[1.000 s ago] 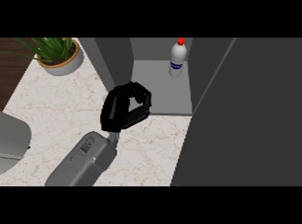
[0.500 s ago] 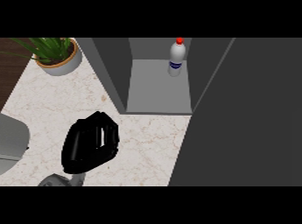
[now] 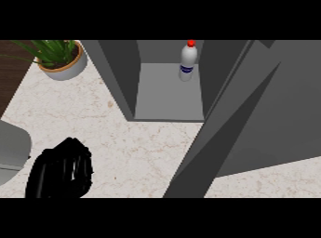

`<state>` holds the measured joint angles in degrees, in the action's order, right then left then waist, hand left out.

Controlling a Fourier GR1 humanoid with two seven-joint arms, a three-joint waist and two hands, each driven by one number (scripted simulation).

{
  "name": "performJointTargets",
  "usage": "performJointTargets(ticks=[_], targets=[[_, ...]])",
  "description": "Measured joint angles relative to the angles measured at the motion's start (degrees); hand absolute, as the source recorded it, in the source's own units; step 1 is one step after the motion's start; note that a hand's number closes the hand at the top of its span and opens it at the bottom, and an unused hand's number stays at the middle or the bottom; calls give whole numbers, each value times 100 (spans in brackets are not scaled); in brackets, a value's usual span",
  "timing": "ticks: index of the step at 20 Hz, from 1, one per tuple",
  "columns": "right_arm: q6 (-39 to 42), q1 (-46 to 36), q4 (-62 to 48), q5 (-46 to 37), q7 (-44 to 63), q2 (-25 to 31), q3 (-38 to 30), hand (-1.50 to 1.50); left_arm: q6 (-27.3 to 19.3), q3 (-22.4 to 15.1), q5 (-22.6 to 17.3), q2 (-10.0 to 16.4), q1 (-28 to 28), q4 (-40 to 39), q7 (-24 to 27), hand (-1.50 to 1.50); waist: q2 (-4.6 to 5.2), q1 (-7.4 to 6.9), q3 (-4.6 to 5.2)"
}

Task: Pick up the bottled water, place it into the cabinet and close the cabinet

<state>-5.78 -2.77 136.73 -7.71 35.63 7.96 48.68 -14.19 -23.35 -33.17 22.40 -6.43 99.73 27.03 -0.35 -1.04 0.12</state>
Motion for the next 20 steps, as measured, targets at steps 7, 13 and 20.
performJointTargets(ticks=[7, 13, 20], targets=[[-521, -1071, -232, -486, 101, 202, 318, 150, 362, 446, -292, 312, -389, 249, 6, 150, 10, -42, 4], [-1167, -1814, -479, -356, 341, 305, 160, 150, 769, 775, -483, 562, -683, 297, 122, 150, 35, -123, 10], [-1708, -3198, -2323, 403, 143, -540, -892, 150, 1286, 1099, -652, 802, -1077, 293, 296, 150, 65, -187, 1]])
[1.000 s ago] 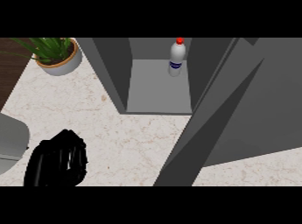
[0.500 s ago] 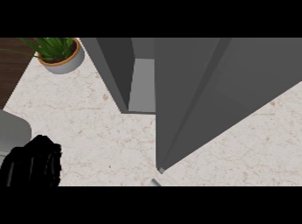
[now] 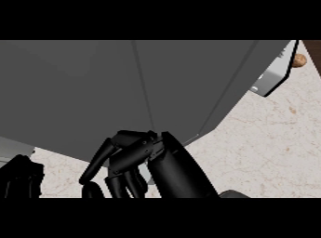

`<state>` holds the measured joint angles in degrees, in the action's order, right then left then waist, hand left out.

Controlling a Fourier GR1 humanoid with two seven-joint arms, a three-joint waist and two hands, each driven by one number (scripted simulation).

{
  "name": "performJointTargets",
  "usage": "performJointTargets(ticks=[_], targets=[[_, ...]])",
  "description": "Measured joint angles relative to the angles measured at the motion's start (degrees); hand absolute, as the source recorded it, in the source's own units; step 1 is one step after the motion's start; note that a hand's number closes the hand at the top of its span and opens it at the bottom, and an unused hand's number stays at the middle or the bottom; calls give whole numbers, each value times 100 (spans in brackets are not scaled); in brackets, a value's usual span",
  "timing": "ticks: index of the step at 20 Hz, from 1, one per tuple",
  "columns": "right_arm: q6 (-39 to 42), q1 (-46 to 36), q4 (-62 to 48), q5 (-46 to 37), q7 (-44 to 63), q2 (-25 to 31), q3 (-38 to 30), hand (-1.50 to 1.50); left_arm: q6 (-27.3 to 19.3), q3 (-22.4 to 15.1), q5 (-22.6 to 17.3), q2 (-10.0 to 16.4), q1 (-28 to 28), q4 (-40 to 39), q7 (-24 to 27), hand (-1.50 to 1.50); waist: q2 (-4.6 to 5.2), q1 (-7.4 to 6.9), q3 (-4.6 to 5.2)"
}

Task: Pick up the bottled water, place it into the cabinet and close the cabinet

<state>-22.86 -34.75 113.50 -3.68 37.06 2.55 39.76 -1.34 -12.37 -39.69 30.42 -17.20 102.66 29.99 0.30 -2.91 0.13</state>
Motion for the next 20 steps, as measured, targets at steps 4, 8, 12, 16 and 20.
performJointTargets(ticks=[4, 8, 12, 16, 20], targets=[[191, -599, -1088, 884, -391, -161, -676, 150, 221, 182, -58, 95, -216, 22, 73, 150, 7, 16, -6], [816, -911, -2154, 1585, -907, -172, -1422, 150, 382, 342, -132, 159, -330, 64, 45, 150, 9, 67, -10], [1463, -1266, -3225, 1883, -1606, -192, -1931, 150, 524, 508, -179, 211, -409, 114, 18, 150, -56, 80, -12], [1987, -1366, -3701, 2100, -2040, -254, -2046, 150, 712, 622, -237, 262, -386, 13, -6, 150, -174, 67, -3], [2426, -1436, -3993, 2237, -2384, -211, -2118, 150, 735, 646, -256, 276, -416, 138, -74, 150, -224, 8, 27]])
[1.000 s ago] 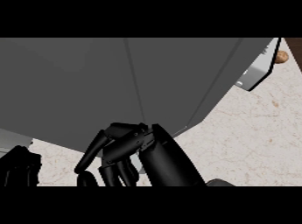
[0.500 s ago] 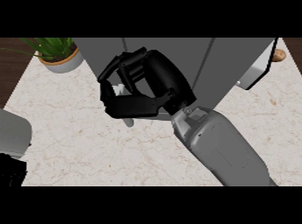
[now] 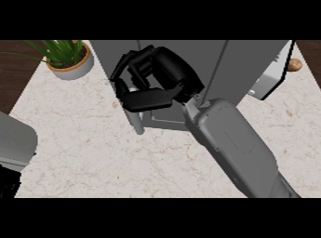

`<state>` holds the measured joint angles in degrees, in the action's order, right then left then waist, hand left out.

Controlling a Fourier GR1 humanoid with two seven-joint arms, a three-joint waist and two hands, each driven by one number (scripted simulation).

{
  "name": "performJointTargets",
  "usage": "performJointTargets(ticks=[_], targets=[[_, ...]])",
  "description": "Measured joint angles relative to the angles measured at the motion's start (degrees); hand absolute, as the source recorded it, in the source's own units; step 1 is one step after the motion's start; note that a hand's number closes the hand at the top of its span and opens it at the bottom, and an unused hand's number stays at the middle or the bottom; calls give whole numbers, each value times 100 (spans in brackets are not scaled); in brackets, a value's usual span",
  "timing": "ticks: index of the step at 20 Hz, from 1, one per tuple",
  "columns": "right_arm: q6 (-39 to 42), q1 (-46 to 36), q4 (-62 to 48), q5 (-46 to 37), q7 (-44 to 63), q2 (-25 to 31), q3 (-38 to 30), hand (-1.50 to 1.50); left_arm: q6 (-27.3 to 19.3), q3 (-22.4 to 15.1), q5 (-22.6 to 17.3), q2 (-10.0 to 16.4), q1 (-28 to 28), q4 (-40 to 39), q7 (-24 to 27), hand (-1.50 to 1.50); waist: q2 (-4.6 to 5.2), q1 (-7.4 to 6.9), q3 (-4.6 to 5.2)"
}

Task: Pick up the bottled water, place it into the cabinet and close the cabinet

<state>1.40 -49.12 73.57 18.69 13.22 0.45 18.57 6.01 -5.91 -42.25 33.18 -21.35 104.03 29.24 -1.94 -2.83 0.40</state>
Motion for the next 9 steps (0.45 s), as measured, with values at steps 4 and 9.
performJointTargets(ticks=[4, 9], targets=[[361, -78, -202, 61, -268, 87, -28, 150, -41, 8, 12, -3, 102, 35, -75, 150, -8, -36, 26], [722, -130, -363, 163, -511, 180, -70, 150, -62, -40, 32, -56, 153, 67, -115, 150, -8, -76, 60]])
